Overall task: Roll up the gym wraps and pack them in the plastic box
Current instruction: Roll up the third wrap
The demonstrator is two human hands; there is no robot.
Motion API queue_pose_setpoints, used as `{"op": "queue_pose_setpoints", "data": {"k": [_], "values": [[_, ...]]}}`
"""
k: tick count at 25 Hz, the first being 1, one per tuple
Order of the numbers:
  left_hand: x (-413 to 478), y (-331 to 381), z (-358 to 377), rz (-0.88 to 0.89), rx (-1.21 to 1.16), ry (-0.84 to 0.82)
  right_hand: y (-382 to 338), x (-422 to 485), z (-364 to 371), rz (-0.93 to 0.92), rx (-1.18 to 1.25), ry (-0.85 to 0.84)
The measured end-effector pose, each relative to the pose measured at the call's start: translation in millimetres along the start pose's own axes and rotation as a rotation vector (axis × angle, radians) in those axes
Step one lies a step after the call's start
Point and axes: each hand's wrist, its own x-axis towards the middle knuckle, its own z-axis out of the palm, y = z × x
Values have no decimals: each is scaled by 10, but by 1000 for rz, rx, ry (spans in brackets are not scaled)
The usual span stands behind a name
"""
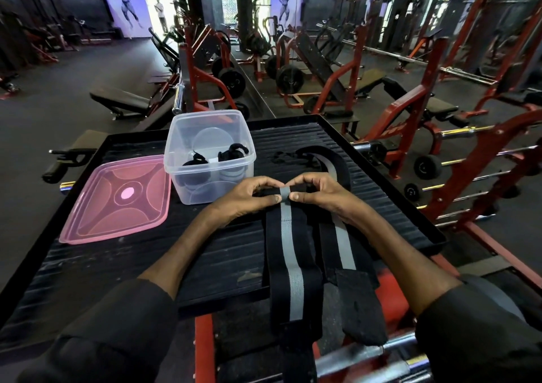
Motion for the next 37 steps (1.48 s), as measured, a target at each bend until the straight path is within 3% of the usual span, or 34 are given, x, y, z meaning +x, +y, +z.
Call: {"op": "queue_pose_setpoints", "data": {"k": [5, 11, 15, 18, 26, 33, 37], "values": [[-110, -9, -9, -18, -80, 51, -2, 47, 50, -55, 2, -1], [-160, 35, 39, 42, -170, 200, -193, 138, 51, 285, 426, -2], [-177, 43, 23, 39, -162, 236, -128, 174, 30, 352, 226, -35], [-197, 18, 13, 44, -138, 225, -70, 97, -5, 307, 71, -161], [-126, 65, -1, -15, -295, 202, -160, 180, -9, -50, 74, 22], [-84, -62, -13, -76, -326, 142, -24, 216, -22, -88, 20, 51], [-28, -131, 61, -28, -224, 206, 56, 218, -18, -49, 45, 32]]}}
